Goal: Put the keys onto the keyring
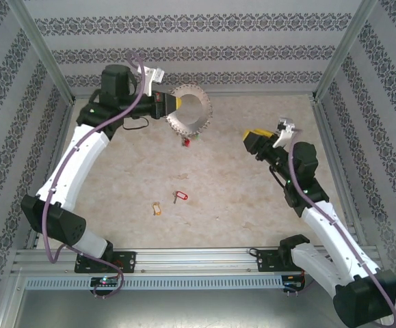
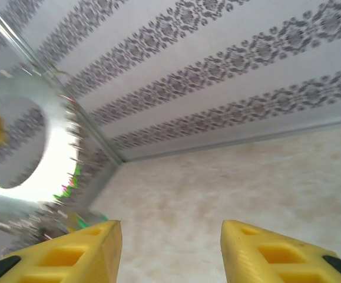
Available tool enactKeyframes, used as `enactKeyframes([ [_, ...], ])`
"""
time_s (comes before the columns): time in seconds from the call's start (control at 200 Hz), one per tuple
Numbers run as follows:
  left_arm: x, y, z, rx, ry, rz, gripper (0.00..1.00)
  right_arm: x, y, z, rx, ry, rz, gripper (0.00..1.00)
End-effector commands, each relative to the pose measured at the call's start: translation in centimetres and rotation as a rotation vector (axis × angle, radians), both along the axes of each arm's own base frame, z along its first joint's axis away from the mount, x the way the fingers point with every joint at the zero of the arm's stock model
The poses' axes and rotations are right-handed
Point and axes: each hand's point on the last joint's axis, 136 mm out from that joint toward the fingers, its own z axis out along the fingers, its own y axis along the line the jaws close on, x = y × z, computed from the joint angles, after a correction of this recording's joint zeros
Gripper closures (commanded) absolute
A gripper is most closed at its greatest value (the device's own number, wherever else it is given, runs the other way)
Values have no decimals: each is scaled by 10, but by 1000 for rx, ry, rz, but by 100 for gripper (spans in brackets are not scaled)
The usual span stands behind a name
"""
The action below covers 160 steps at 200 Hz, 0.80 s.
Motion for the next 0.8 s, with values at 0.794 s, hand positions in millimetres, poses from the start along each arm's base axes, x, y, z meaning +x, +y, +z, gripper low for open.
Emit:
enactKeyframes([
  [0.794,-72,-34,-41,149,-77,-563,100,-42,63,-32,-636,-523,389,64],
])
